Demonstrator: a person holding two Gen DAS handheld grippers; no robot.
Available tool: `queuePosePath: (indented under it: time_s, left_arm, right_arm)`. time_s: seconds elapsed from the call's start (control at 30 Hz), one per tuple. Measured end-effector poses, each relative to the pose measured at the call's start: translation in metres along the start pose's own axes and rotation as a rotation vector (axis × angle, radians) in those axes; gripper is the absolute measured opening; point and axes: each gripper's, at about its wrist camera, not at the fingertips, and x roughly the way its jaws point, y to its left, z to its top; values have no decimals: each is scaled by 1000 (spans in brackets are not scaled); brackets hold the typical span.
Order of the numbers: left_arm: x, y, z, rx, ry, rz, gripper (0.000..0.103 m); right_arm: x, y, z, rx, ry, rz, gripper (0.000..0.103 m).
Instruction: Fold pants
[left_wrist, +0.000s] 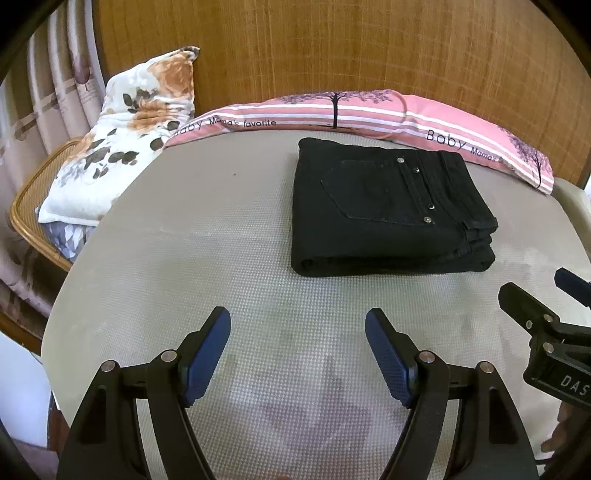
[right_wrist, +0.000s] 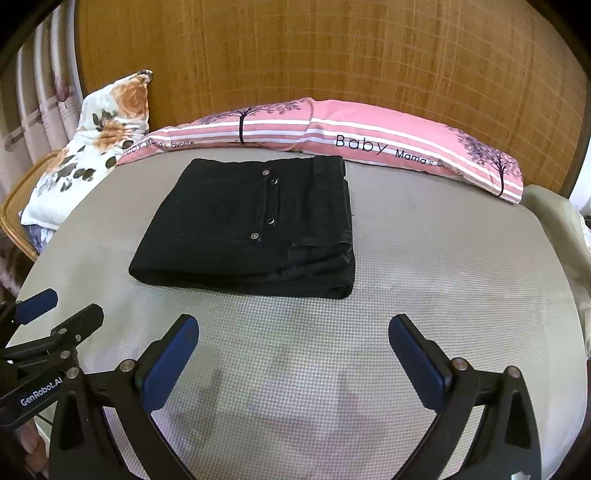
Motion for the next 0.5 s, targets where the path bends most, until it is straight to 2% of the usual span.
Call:
queuePosePath:
  time_s: [0.5]
  left_arm:
    - [3, -11, -5, 43, 2, 20, 76]
  right_arm:
    - [6, 2, -4, -1, 23, 8, 102]
